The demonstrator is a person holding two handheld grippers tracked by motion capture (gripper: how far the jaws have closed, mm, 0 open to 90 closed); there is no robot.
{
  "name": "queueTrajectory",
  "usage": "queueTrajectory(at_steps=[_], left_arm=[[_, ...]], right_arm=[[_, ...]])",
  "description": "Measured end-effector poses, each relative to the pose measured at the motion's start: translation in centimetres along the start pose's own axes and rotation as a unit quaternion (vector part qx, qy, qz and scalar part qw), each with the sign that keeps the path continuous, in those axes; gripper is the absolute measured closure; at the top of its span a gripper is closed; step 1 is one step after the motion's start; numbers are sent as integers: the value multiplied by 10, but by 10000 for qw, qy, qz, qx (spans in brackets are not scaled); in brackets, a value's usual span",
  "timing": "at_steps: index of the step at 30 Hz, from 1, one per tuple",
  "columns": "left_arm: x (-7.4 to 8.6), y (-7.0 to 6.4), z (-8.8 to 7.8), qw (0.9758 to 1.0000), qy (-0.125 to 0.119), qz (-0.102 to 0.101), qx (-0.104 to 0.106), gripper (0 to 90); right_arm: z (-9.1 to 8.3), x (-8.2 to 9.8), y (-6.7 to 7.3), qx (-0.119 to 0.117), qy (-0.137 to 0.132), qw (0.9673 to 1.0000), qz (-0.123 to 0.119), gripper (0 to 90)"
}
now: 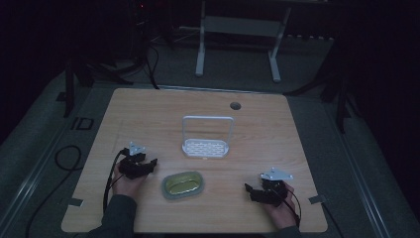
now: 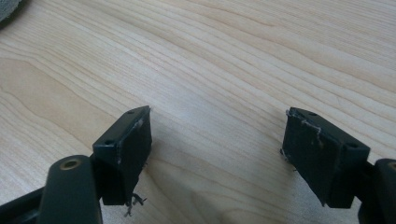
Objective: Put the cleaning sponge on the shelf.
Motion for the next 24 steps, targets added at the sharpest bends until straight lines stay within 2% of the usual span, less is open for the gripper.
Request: queueTrajectory(at_steps=[3,5,7,9,12,13,15,22,24], left_arm=[[-1,-3,-4,9998,42,12,202,502],[-2,-9,-7,9991,55,19,415,553],[-1,-11,-9,9990,61,59,447,600],[-3,-20,-14,9976,71,153,670,634],[-6,-30,-22,9958,31,261,872,679],[-6,-30,-22,9958,31,261,872,699],[-7,-37,-28,9950,66,451,894,749],[-9,-51,-38,9928,61,595,1042,885],[-10,-61,-43,9909,77,683,1158,895]], right_arm=[[0,0,0,-1,-2,10000,1,234],[0,0,0,-1,-2,10000,6,234],[0,0,0,-1,-2,10000,5,234],[0,0,0,0,-4,10000,5,234],[0,0,0,-1,-2,10000,4,234],[0,0,0,-1,-3,10000,4,234],[0,0,0,-1,-2,10000,6,234],[0,0,0,-2,0,10000,0,234],[0,0,0,-2,0,10000,3,234]])
Point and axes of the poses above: each handheld gripper's, and its own axes: z roughly forward along the jaws, x roughly out of its underside, y roughly to its left, the point moved 10 cm from there along z, roughly forward along the jaws, and after that the axes turned 12 degrees about -z, right-handed, at the moved point
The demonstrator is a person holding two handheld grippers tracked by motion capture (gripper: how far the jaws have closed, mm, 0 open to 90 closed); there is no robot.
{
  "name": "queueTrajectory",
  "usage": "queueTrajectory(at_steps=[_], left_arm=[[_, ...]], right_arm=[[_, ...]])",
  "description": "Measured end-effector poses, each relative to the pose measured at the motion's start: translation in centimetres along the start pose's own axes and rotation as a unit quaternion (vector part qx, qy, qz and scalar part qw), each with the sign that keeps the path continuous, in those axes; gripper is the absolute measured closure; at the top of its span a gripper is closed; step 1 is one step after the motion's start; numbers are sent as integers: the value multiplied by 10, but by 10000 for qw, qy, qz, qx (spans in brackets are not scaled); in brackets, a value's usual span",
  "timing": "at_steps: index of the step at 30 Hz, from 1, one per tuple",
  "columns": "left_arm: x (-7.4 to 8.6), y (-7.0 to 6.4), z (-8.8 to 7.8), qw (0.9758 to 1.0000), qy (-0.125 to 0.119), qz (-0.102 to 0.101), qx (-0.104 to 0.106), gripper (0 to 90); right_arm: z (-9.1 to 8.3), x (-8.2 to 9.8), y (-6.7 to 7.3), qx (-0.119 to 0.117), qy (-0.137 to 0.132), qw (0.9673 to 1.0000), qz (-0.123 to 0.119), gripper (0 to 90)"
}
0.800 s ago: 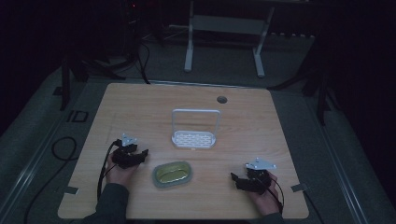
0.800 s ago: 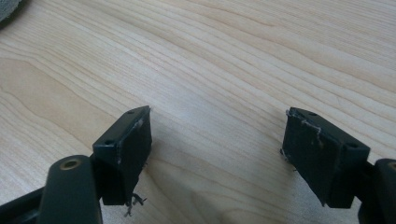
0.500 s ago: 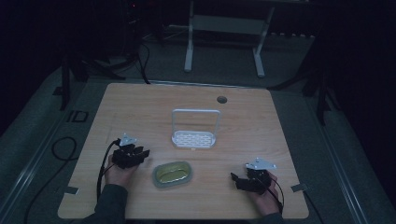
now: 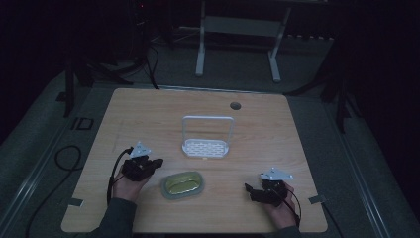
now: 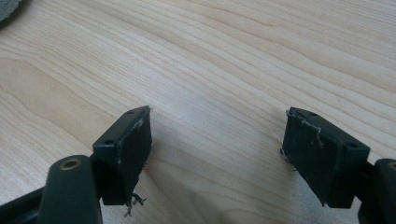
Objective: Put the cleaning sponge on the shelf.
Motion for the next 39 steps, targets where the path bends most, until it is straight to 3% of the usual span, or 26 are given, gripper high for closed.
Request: queueTrajectory(at_steps=[9,13,20,23,30,39], left_arm=[[-6,-33,-5,9991,44,353,227,897],[-10,-57,-4,9976,39,547,413,897],[-10,-83,7,9945,195,814,630,897],[-10,-86,8,9940,224,850,655,897],[-6,-108,23,9896,447,1088,829,897],[0,-124,42,9864,705,1193,887,897]], right_arm=[[0,0,0,0,-2,10000,-2,234],[0,0,0,0,-1,10000,-6,234],[0,0,0,0,2,10000,-3,234],[0,0,0,0,3,10000,-5,234],[0,0,0,0,3,10000,-4,234],[0,0,0,0,3,10000,-7,234]])
Point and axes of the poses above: each handheld gripper's, and its own axes: z roughly forward along the jaws, x roughly out of its underside, y roughly to its left, the point moved 10 cm from there along z, roughly forward along the jaws, and after that the axes turned 12 degrees about -z, right-handed, at the moved point
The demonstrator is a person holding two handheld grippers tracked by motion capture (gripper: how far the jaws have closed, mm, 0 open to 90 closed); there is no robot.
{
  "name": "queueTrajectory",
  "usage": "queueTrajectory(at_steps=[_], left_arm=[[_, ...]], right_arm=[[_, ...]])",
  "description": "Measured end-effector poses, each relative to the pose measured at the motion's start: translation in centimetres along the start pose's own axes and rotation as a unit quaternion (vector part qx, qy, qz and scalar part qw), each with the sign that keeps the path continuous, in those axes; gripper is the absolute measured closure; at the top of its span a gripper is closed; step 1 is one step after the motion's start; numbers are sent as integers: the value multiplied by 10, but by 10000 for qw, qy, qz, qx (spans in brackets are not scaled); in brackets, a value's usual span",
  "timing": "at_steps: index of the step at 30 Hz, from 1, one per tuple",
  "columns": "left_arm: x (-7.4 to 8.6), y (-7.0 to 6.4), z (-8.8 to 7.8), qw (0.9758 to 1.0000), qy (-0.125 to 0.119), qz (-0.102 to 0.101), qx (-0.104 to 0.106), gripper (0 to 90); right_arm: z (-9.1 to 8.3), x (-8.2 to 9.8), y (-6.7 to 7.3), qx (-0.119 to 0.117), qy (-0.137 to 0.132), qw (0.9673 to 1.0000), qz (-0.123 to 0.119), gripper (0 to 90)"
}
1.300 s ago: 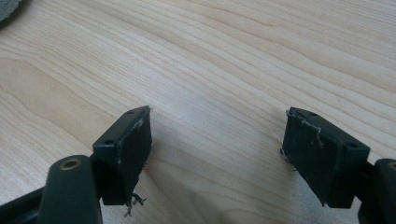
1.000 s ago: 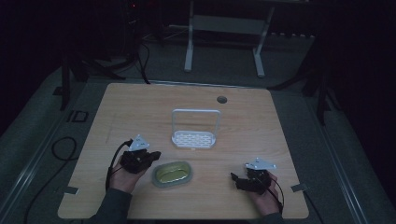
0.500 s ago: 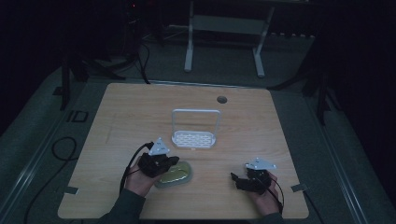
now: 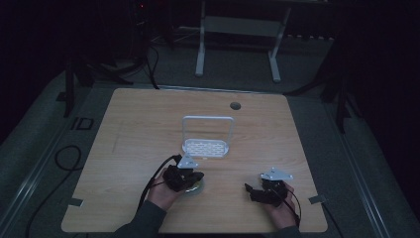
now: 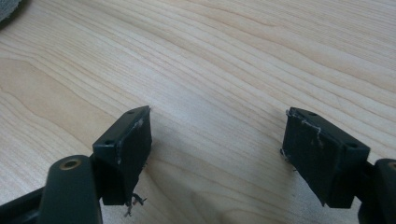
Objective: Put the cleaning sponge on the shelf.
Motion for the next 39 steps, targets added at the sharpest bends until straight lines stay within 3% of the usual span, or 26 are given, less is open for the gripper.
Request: queueTrajectory(at_steps=[15,39], left_arm=[[11,1,15,9995,286,-98,11,898],[24,33,-15,9987,176,-384,-275,897]], right_arm=[[0,0,0,1,0,10000,-1,234],[0,0,0,0,1,10000,1,234]])
Point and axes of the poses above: each handheld gripper's, and its own axes: z roughly forward along the jaws, x roughly out of its underside, y roughly to its left, the point moved 10 cm from there along z, roughly forward along the jaws, and after that the axes turned 12 degrees about -z, right-handed, at the moved point
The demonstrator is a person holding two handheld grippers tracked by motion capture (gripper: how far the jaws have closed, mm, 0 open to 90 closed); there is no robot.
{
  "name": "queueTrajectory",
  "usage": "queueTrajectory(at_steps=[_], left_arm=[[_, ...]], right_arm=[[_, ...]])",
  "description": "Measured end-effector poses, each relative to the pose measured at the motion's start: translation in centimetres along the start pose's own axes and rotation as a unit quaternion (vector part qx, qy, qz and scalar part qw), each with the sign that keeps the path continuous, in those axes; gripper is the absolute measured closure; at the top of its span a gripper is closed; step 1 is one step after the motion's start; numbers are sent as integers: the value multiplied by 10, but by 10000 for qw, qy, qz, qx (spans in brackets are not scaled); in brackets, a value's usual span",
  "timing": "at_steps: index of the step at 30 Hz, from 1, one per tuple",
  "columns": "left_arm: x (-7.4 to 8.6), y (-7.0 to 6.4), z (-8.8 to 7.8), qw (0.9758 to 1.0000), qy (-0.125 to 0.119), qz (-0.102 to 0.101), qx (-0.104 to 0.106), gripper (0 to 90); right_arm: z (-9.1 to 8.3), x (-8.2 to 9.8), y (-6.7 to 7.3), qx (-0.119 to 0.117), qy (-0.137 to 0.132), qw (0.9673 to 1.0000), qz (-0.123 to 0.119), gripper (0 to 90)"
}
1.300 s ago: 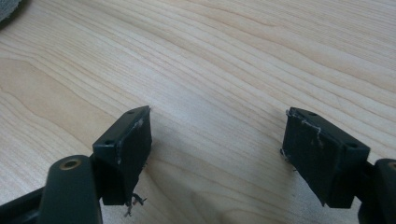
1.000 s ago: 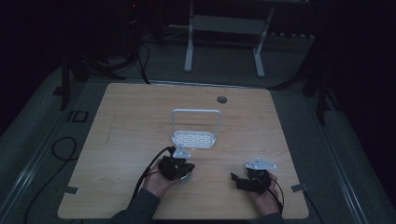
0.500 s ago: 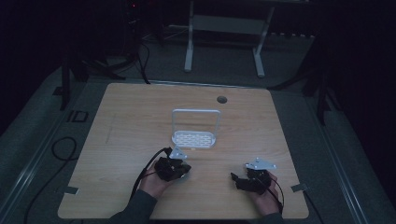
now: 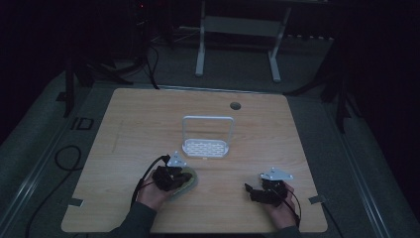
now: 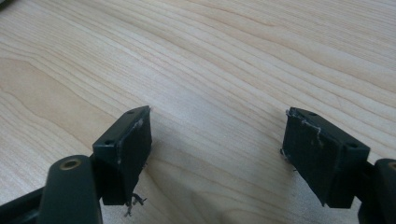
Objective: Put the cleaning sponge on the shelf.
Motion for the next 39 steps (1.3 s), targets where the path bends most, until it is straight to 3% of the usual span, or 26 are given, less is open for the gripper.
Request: queueTrajectory(at_steps=[11,25,30,35,39], left_arm=[[17,10,-19,9998,70,-19,-203,896],[25,43,-40,9979,10,-293,-571,892],[22,45,-51,9984,-34,-238,-503,868],[12,48,-62,9987,-31,-19,-500,773],[6,49,-65,9988,12,35,-485,703]], right_arm=[[0,0,0,0,-1,10000,-1,234],[0,0,0,0,-2,10000,0,234],[0,0,0,0,-2,10000,-1,234],[0,0,0,3,-7,10000,7,234],[0,0,0,3,-5,10000,1,234]])
Point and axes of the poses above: each handheld gripper's, and its own axes: z roughly forward along the jaws, x roughly out of its underside, y roughly to its left, the point moved 10 cm from there along z, roughly forward along the jaws, and after that the axes turned 12 degrees about -z, right-handed, at the moved point
